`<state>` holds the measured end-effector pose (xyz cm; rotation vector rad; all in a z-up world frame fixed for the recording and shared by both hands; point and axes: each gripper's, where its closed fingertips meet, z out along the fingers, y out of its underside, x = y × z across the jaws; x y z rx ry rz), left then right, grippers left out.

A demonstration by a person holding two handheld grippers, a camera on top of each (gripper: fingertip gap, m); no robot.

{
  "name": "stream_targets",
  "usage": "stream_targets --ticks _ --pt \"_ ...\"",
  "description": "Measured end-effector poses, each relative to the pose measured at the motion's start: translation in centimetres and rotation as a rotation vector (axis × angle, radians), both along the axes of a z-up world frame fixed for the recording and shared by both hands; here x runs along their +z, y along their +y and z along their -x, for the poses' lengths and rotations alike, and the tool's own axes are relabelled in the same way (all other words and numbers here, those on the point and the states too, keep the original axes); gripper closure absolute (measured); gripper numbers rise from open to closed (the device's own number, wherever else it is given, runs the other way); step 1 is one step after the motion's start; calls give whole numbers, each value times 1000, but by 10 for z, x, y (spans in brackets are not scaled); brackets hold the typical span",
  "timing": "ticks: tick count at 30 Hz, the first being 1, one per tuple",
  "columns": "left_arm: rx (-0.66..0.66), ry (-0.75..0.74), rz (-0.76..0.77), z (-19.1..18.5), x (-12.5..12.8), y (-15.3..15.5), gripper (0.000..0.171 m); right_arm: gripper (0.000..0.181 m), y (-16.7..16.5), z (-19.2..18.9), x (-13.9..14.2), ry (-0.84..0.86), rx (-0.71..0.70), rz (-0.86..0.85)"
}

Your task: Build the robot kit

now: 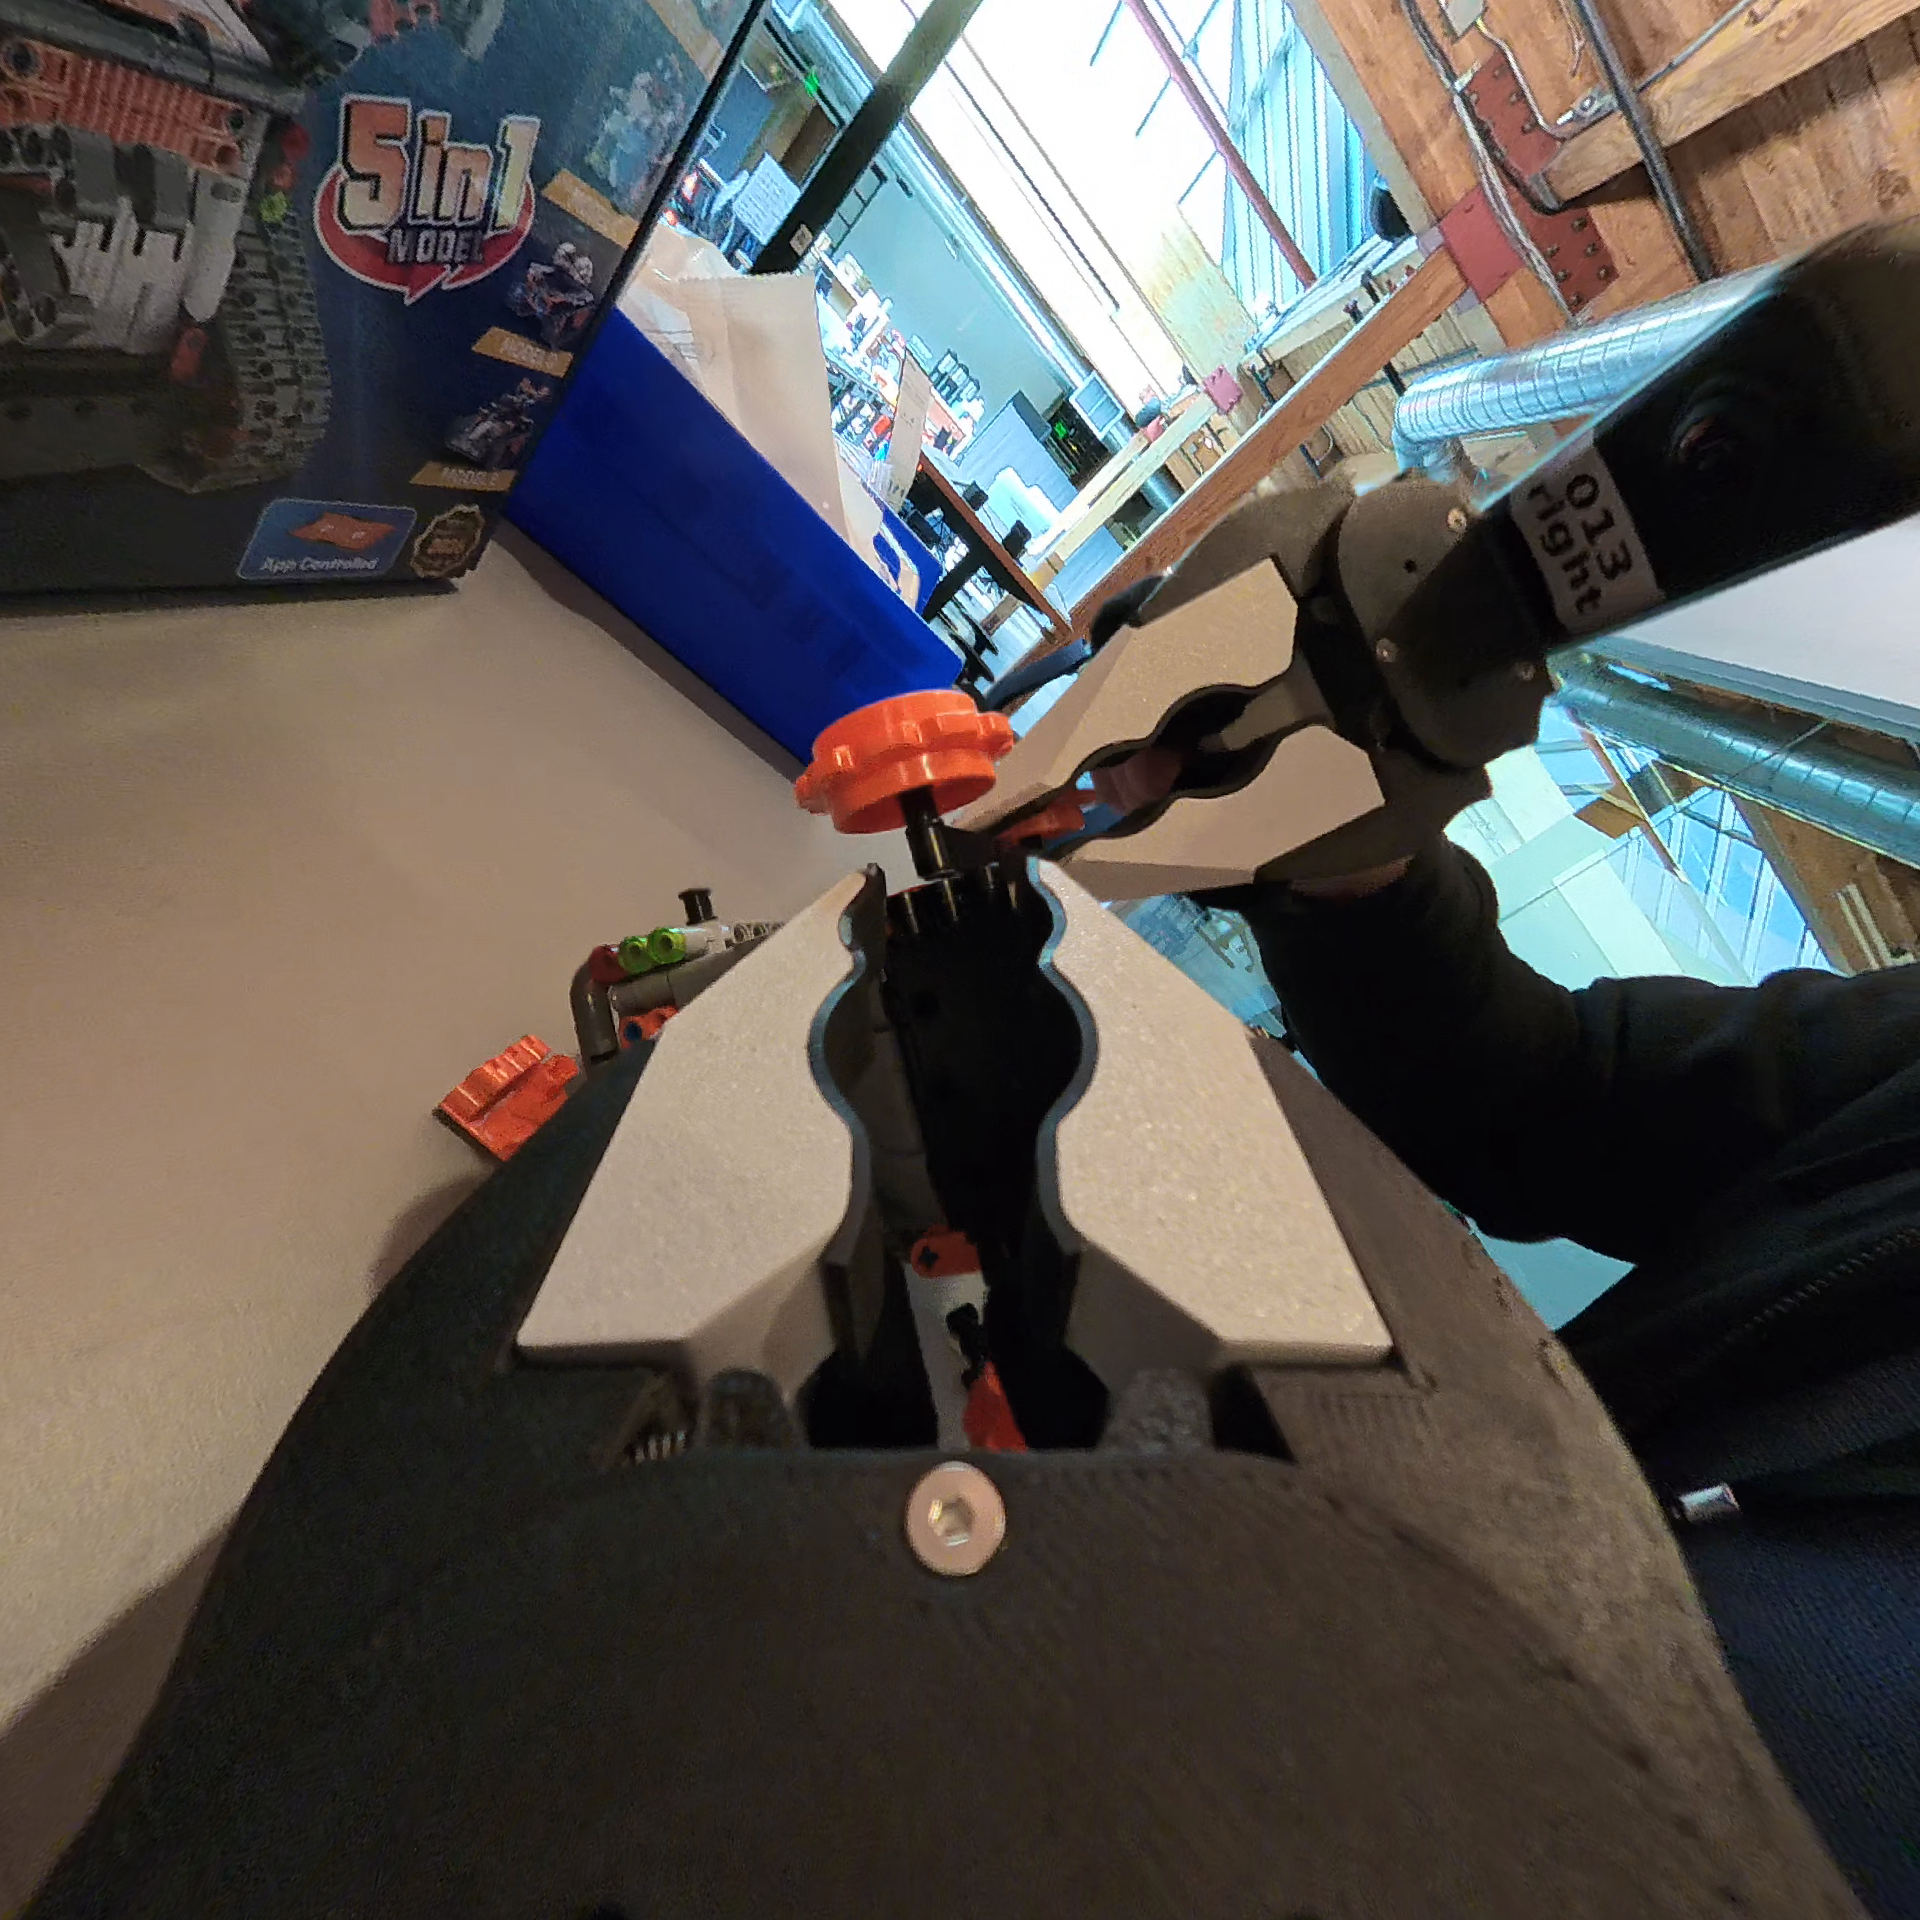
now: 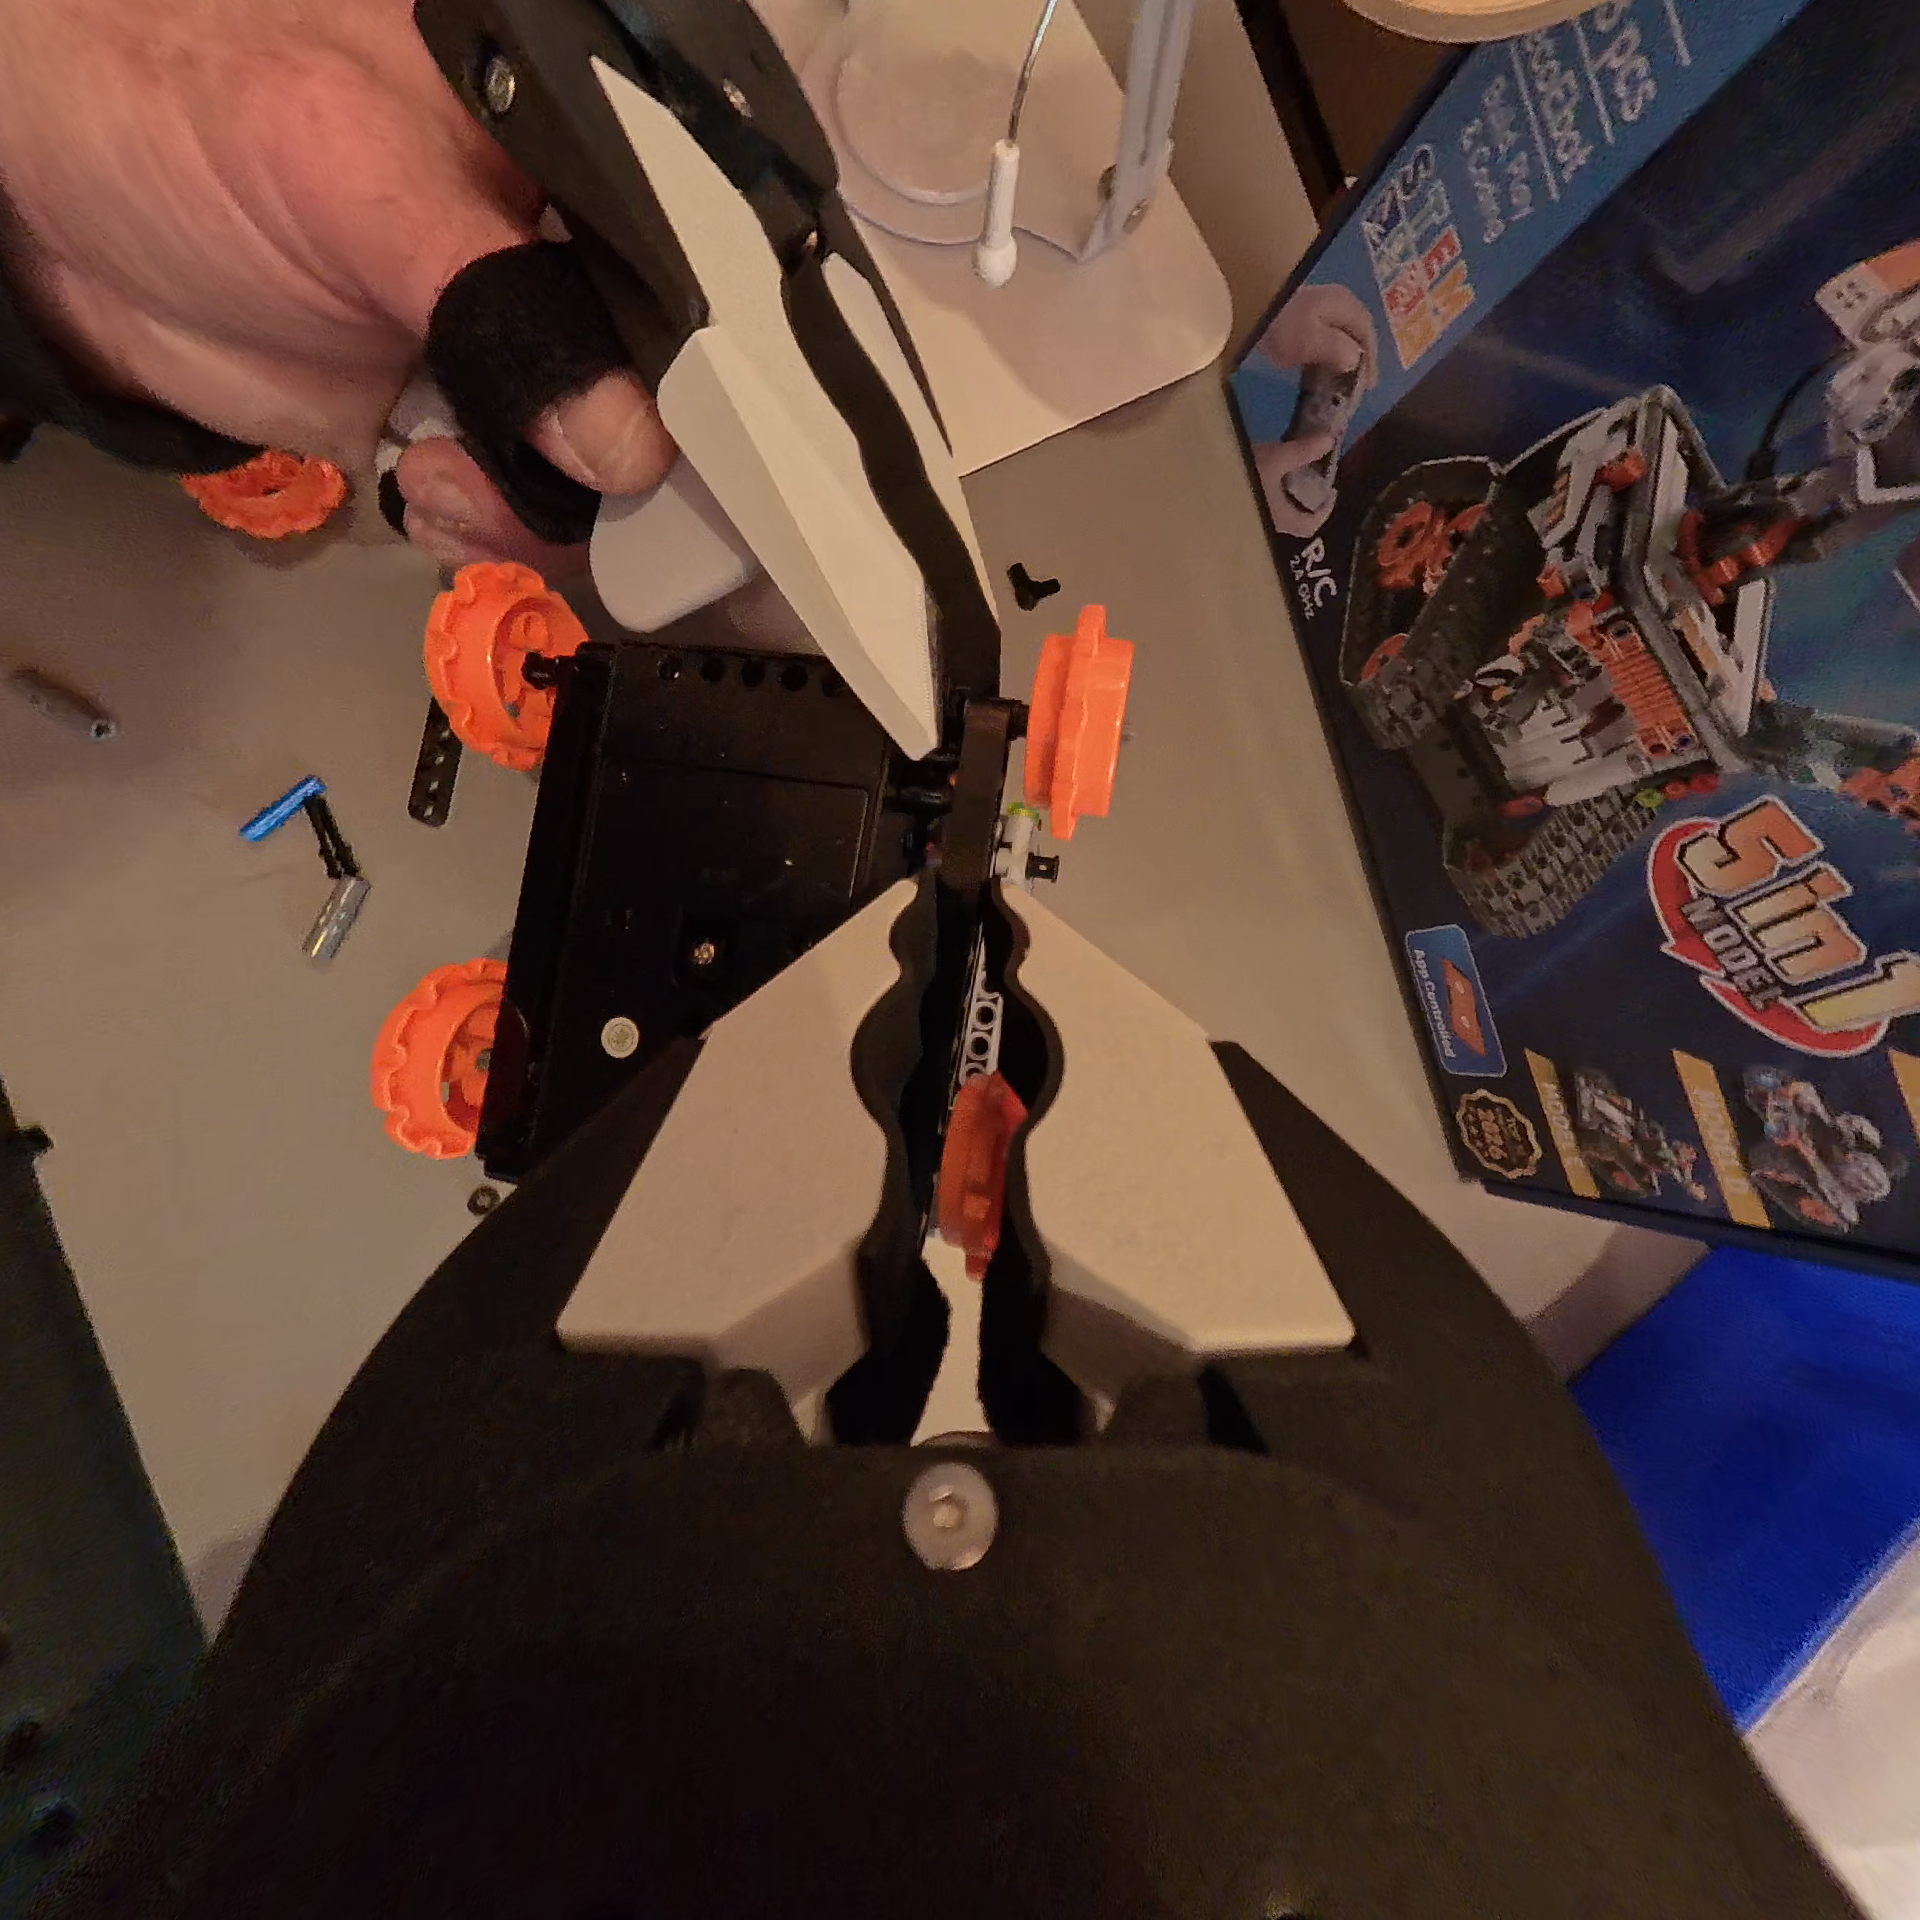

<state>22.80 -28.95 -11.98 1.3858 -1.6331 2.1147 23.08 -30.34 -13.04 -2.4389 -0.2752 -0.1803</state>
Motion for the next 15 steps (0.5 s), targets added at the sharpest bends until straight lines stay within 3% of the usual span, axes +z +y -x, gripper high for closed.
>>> stream_targets --ticks 6,8,9,15 --pt "42 -35 -41 -2 -1 -3 148 177 -5 -11 0 -7 -133 -48" --pt "36 -39 -47 0 -2 -2 149 177 -5 -3 -1 -21 -105 -33" --pt "52 -56 -64 -1 -1 1 159 177 -4 -1 -2 -1 -103 -39" --pt "37 -46 -111 -1 -5 1 159 171 -6 0 -5 112 -90 -33"
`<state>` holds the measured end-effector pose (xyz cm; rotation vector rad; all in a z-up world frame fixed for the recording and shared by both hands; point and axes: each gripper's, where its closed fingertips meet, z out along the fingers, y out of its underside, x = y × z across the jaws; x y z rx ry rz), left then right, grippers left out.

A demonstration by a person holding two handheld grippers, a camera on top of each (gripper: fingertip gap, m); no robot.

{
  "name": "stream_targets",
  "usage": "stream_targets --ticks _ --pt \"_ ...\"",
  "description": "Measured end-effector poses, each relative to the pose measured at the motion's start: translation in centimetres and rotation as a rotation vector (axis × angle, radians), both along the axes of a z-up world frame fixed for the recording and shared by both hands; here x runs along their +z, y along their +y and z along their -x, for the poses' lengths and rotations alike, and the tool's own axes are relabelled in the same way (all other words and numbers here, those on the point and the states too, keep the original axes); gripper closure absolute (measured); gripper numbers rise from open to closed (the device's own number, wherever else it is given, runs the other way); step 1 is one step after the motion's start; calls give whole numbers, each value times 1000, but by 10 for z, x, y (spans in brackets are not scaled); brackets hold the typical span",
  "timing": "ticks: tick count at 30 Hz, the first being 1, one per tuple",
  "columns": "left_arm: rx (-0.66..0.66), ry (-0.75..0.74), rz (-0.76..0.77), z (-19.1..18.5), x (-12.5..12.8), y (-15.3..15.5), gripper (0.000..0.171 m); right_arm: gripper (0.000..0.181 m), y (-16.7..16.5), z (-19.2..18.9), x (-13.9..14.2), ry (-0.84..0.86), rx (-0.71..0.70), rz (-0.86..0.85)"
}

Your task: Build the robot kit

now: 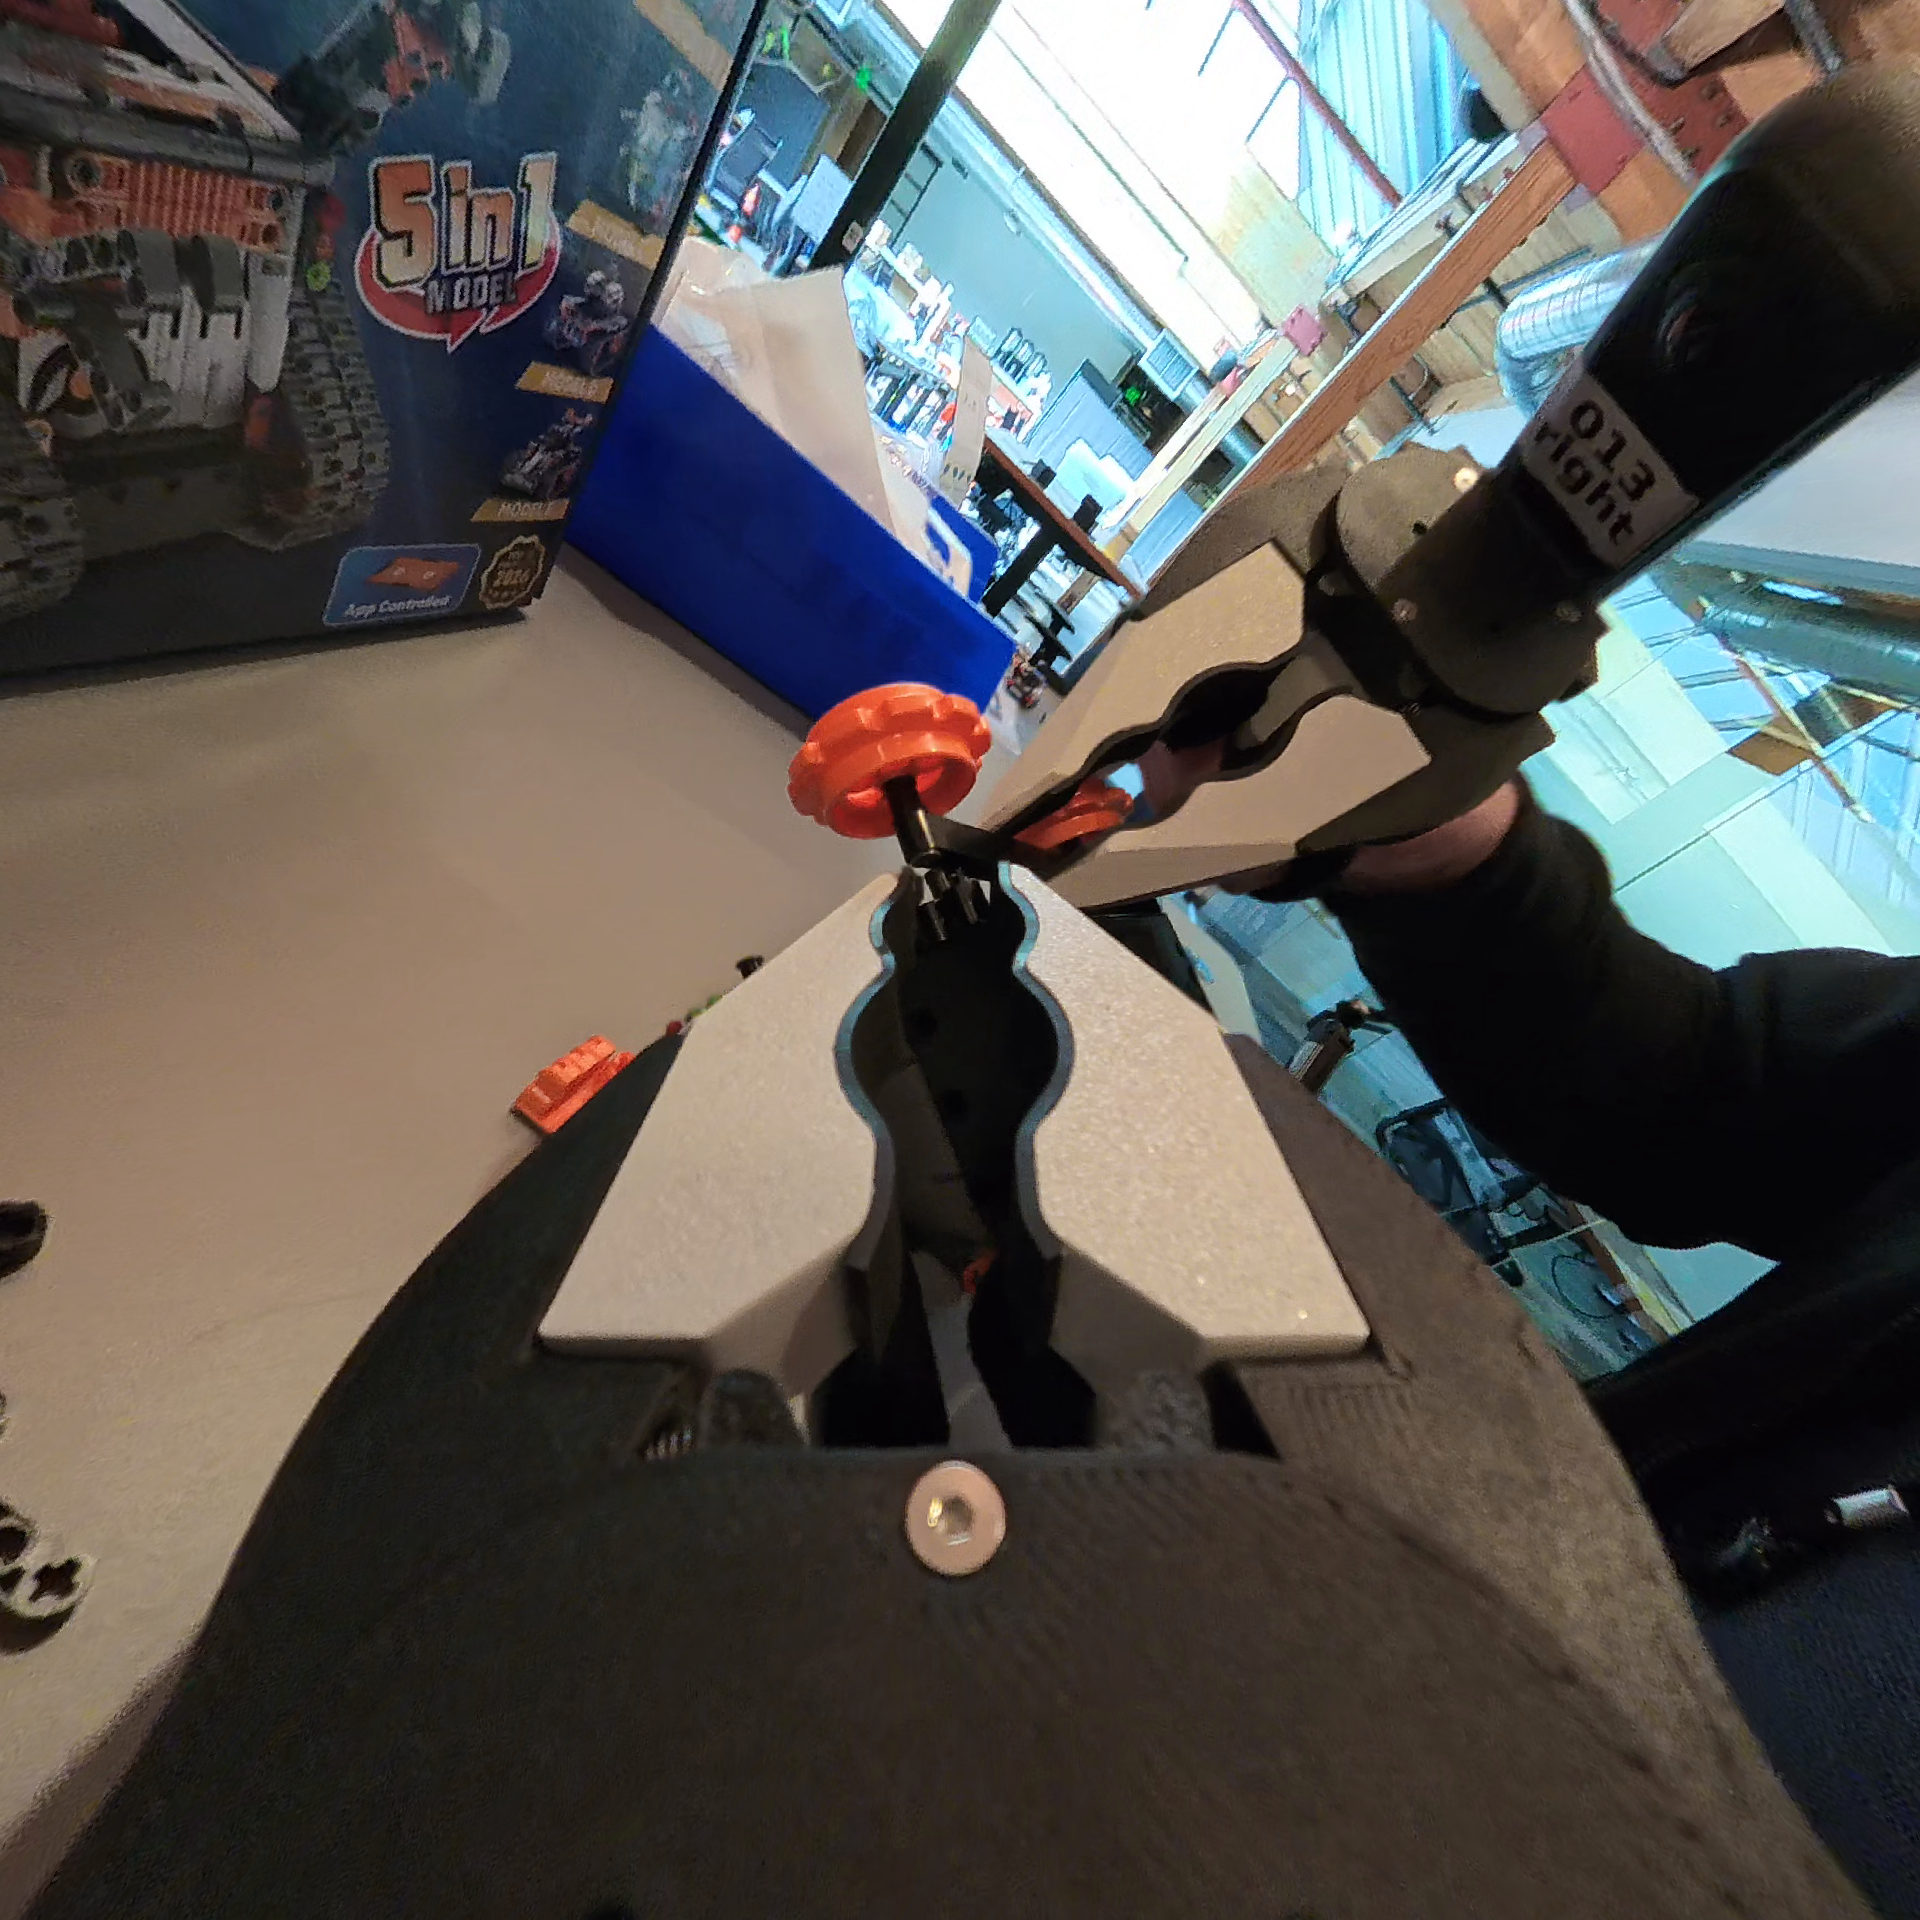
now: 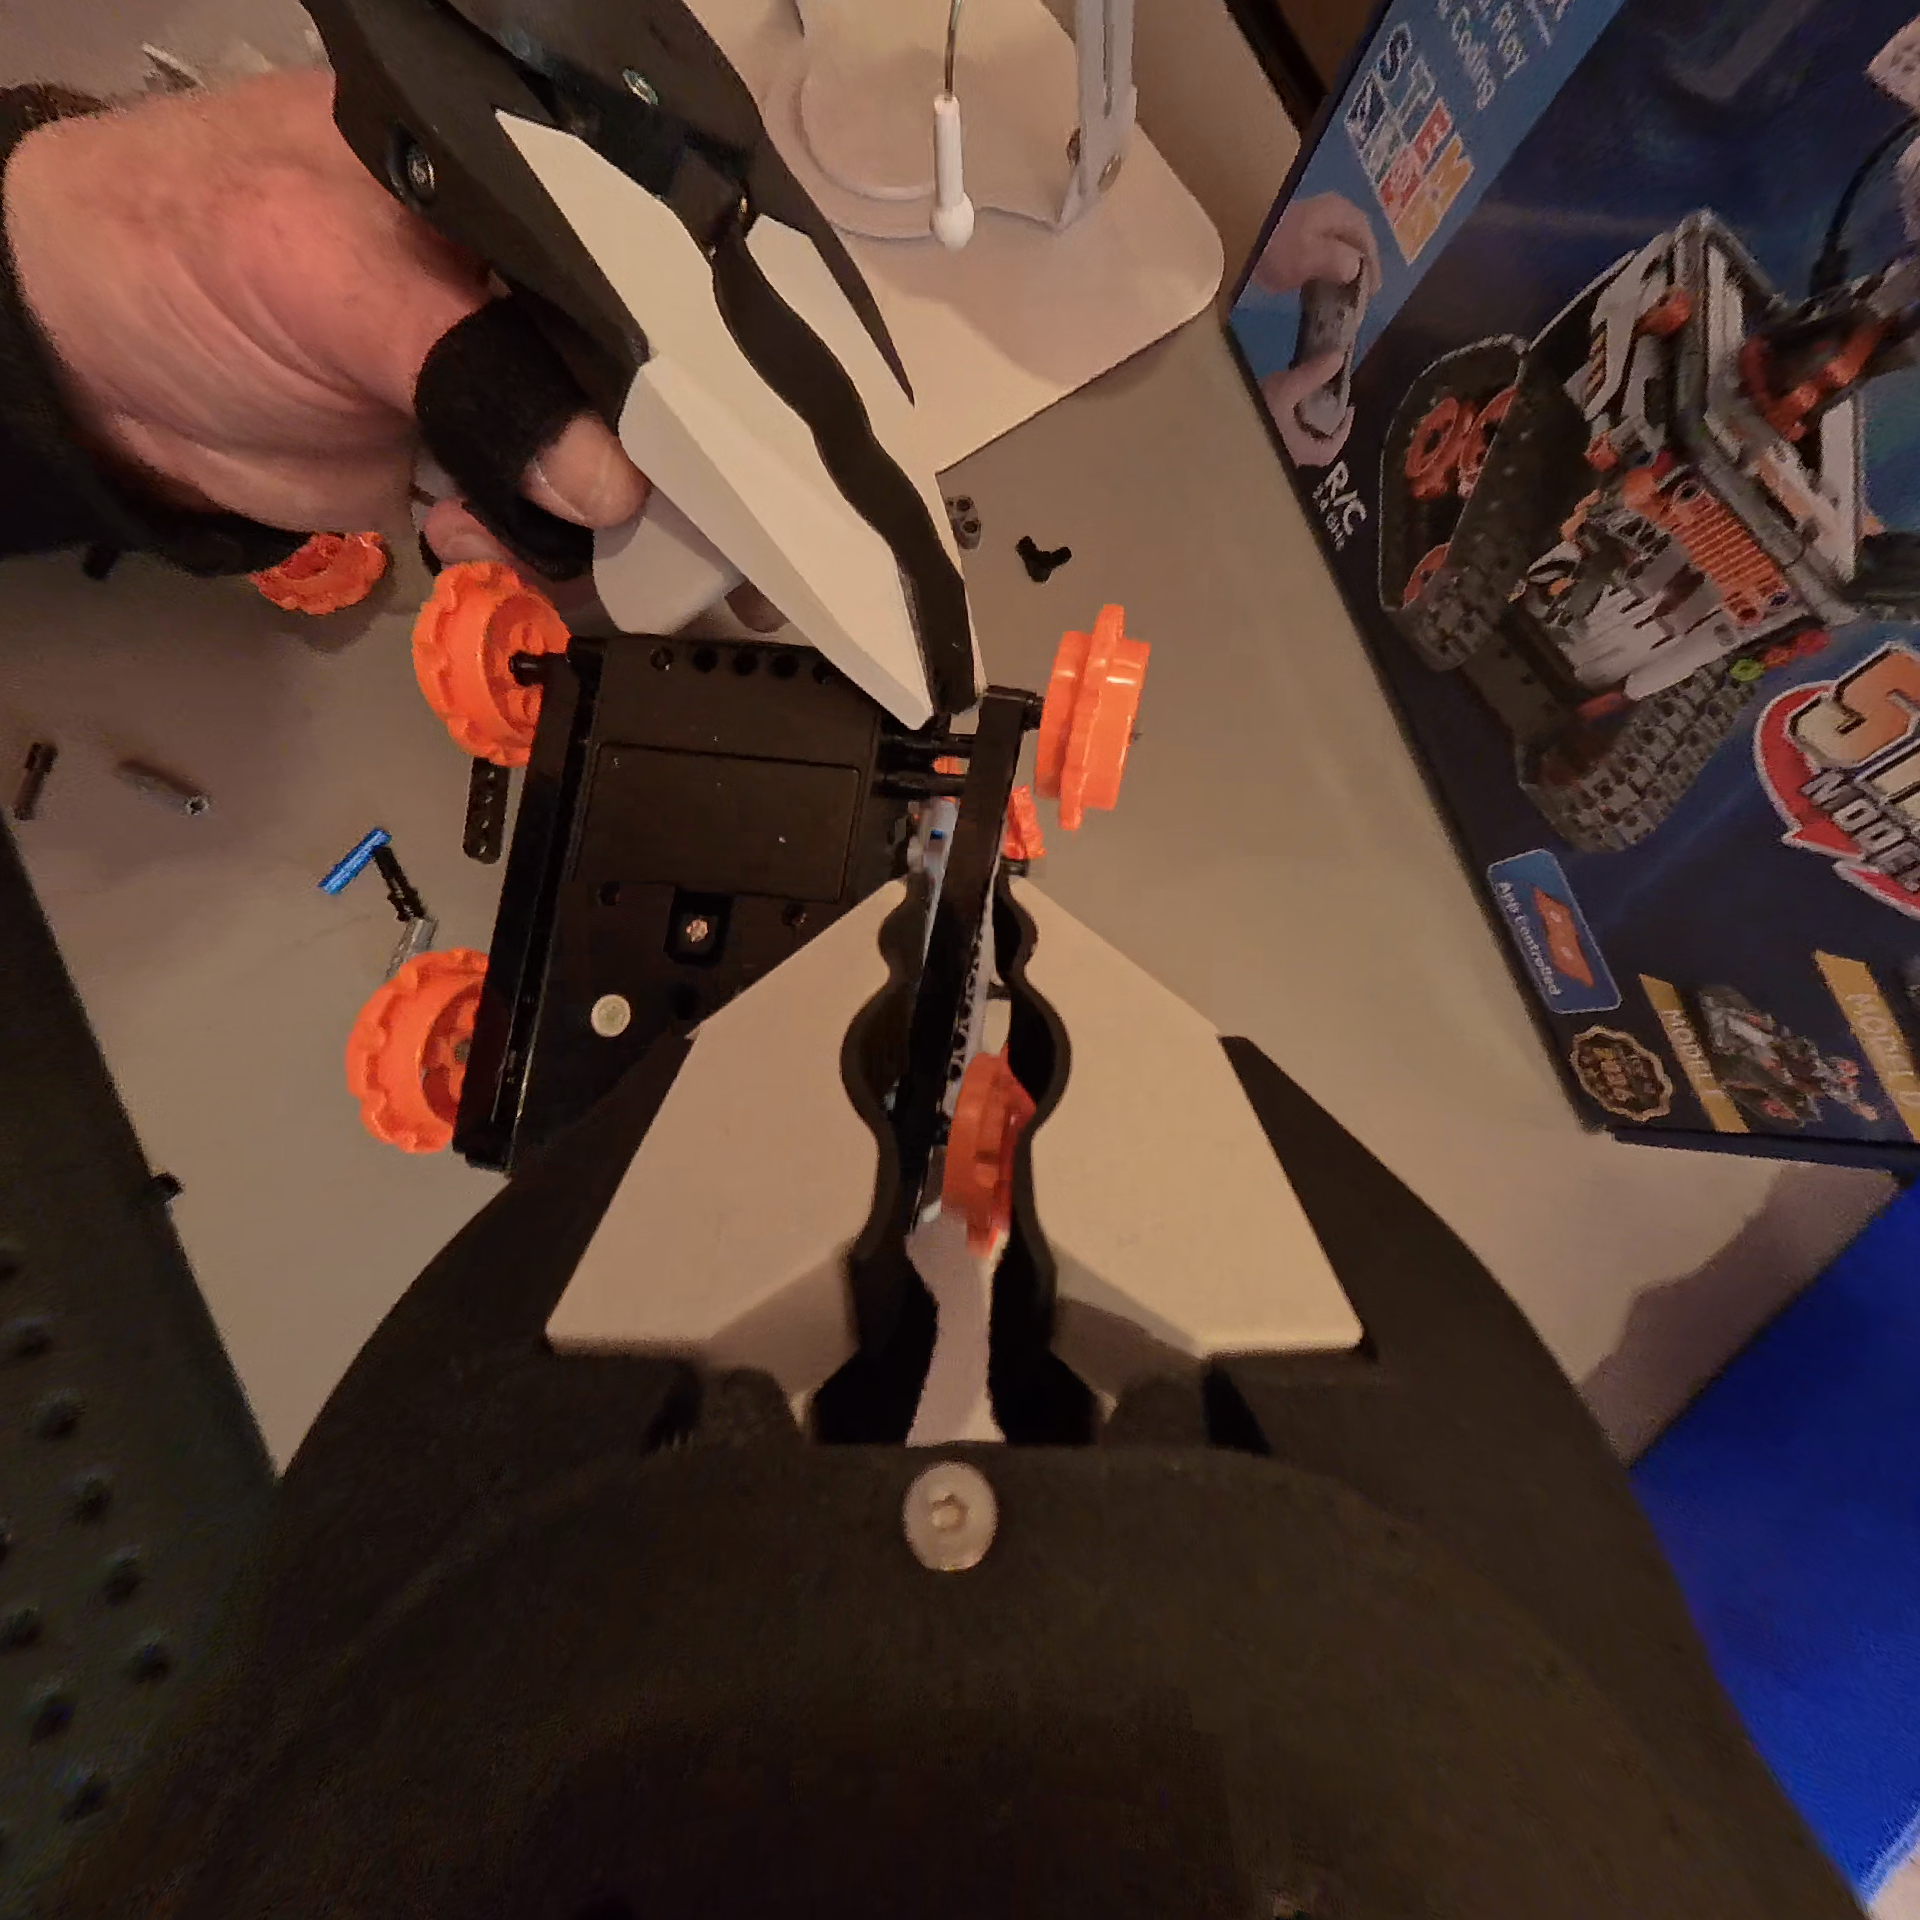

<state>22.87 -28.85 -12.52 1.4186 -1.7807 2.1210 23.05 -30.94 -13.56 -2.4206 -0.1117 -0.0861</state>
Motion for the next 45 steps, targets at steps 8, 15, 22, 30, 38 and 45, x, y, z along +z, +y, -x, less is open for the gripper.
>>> stream_targets --ticks 8,15,22,30,38,45 --pt "-3 8 -3 1 1 1 165 166 -18 -4 19 185 9 -10" --pt "26 -58 -109 10 10 5 160 165 -18 -1 -5 92 44 153" --pt "-99 -284 -628 35 33 -34 151 175 -14 4 -4 120 85 170" --pt "-396 -194 -934 45 -5 -67 113 175 -15 7 -4 182 88 172" --pt "-552 -246 -1163 54 -15 -56 93 175 -14 12 -3 232 117 159" --pt "-591 -163 -1083 52 -24 -55 94 176 -11 12 -4 193 137 146"
